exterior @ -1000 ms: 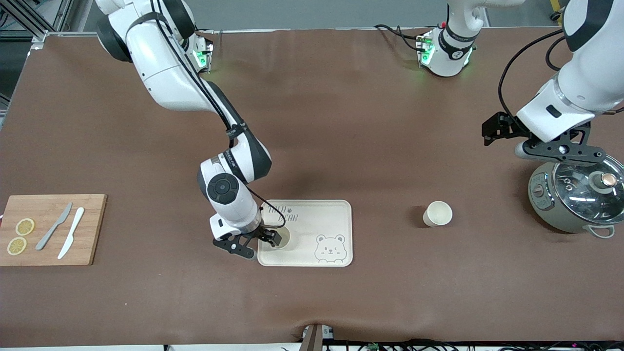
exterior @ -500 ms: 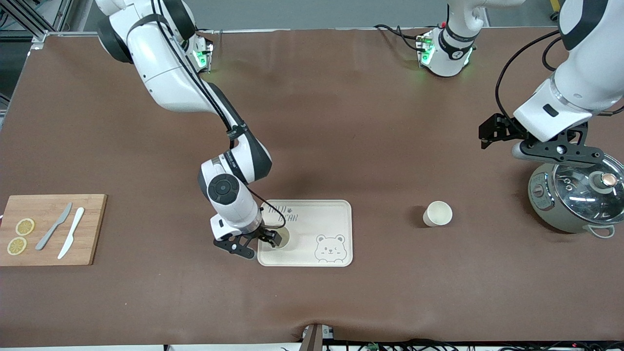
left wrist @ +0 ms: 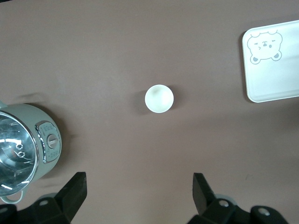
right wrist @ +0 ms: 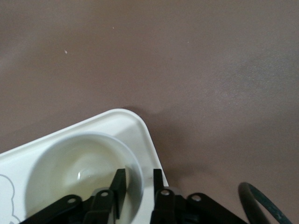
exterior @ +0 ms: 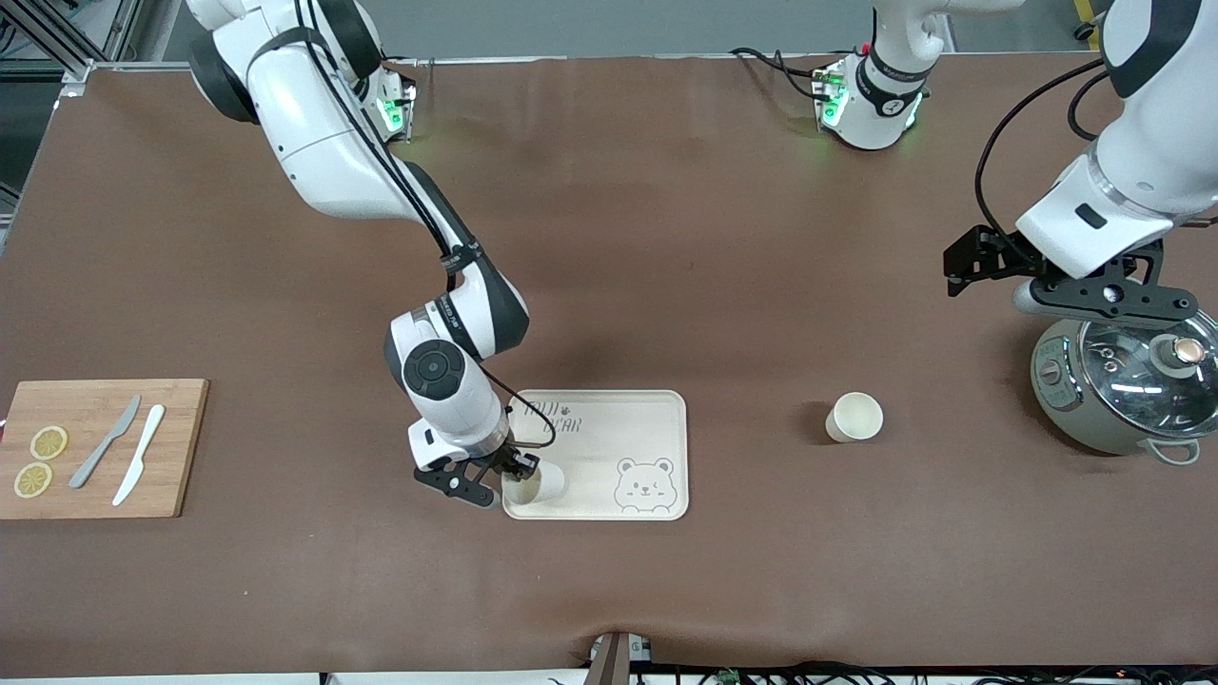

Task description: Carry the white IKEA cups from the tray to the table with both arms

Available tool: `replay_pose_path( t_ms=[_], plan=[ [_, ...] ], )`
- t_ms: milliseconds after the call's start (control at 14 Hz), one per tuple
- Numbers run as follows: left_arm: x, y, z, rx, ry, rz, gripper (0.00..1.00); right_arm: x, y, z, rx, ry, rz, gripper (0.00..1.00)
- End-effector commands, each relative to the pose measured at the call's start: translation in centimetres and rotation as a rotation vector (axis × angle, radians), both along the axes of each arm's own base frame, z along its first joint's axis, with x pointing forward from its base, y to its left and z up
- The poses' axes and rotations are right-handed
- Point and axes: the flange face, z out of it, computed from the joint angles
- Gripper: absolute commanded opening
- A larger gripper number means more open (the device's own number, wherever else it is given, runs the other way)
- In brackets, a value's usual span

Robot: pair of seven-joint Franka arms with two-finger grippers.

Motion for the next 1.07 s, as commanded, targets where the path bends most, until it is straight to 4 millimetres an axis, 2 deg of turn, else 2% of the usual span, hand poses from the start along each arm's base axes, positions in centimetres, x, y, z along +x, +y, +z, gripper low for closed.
replay_pose_path(
  t_ms=[0,286,429,571,786,929,1000],
  plan=[
    [-0.2,0.2,1.0,0.008,-0.013,0.000,1.00,0.1,0.6,0.3,-0.003,-0.011,-0.028,0.12],
    [0.0,0.3,0.9,0.005,-0.017,-0.001,1.00,-0.3,1.4,0.5,-0.005,-0.012,-0.016,0.11],
    [0.0,0.9,0.9,0.006,-0.017,0.002,1.00,-0.5,1.9,0.4,-0.012,-0.016,-0.007,0.00],
    [0.1,1.8,1.0,0.005,-0.013,0.016,1.00,-0.8,2.4,0.3,-0.014,-0.019,-0.003,0.00],
    [0.2,2.0,0.9,0.005,-0.015,0.019,1.00,-1.0,2.8,0.6,-0.008,-0.022,-0.014,0.00],
    [0.2,1.8,0.9,-0.024,-0.010,0.023,1.00,-0.6,2.2,1.3,-0.008,-0.020,-0.022,0.00],
    [0.2,1.8,1.0,-0.031,-0.010,0.023,1.00,-0.3,1.9,2.7,0.000,-0.031,-0.026,0.00]
  ],
)
